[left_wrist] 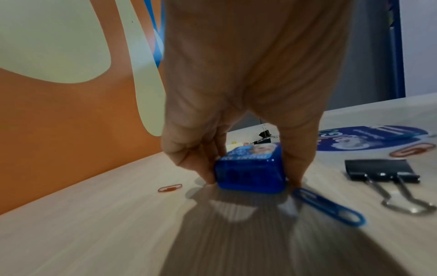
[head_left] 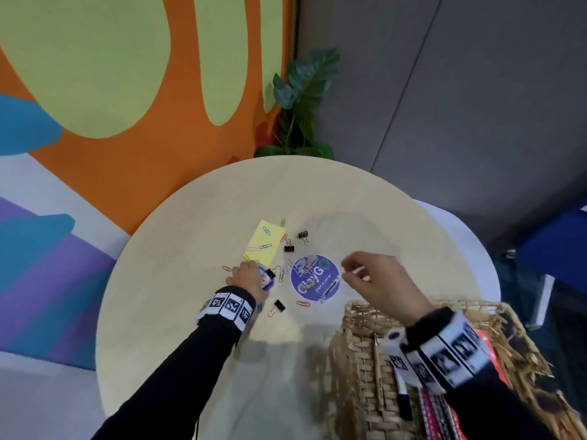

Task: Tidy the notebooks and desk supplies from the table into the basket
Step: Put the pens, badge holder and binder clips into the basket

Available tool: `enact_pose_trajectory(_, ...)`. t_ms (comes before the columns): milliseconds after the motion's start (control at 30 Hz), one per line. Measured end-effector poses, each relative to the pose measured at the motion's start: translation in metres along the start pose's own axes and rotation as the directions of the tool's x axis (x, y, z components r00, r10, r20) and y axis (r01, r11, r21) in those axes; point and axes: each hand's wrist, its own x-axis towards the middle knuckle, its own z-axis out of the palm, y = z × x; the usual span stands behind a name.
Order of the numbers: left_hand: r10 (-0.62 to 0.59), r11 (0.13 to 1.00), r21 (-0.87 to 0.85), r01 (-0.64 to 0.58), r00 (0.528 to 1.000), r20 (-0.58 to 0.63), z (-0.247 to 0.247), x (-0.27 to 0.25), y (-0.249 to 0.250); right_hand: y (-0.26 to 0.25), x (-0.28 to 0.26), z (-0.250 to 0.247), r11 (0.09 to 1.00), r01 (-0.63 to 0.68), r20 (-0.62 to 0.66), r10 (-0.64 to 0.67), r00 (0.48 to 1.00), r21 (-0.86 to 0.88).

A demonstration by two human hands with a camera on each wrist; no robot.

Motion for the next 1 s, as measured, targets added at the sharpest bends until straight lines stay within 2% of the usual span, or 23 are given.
enact_pose_trajectory(167, 0.03, 0.987, -0.155, -0.036, 0.999, -0.038, -0.004, -0.003, -0.013, -0.026, 0.094, 0.063, 0.975, 0.1, 0.258, -0.047, 0.965, -0.2)
enact_pose_trajectory(333, 0.06, 0.931, -0.353, -0.088, 0.994, -0.088, -0.008, -0.056, -0.034, -0.04, 0.15, 0.136, 0.908, 0.255, 0.515, -0.052, 0.855, -0.332)
enact_pose_trajectory(433, 0.1, 0.893, -0.434, -0.118, 0.993, -0.065, 0.007, -0.095, -0.051, -0.039, 0.167, 0.165, 0.86, 0.328, 0.603, -0.03, 0.797, -0.391)
enact_pose_trajectory(567, 0.068, 0.863, -0.5, -0.068, 0.998, -0.017, 0.033, -0.131, -0.068, -0.022, 0.175, 0.194, 0.766, 0.416, 0.651, 0.004, 0.759, -0.49)
enact_pose_trajectory(667, 0.047, 0.857, -0.515, -0.028, 0.999, 0.024, 0.042, -0.145, -0.073, -0.021, 0.177, 0.201, 0.769, 0.423, 0.631, -0.033, 0.775, -0.479)
enact_pose_trajectory(767, 0.069, 0.868, -0.494, -0.048, 0.997, 0.024, 0.045, -0.147, -0.072, -0.039, 0.176, 0.179, 0.793, 0.392, 0.578, -0.062, 0.814, -0.467)
enact_pose_trajectory(900, 0.124, 0.881, -0.459, -0.112, 0.992, -0.003, 0.041, -0.143, -0.061, -0.068, 0.143, 0.092, 0.862, 0.338, 0.48, -0.13, 0.867, -0.377)
enact_pose_trajectory(1000, 0.162, 0.865, -0.478, -0.156, 0.986, -0.028, 0.031, -0.139, -0.044, -0.059, 0.088, 0.032, 0.932, 0.29, 0.352, -0.202, 0.914, -0.219)
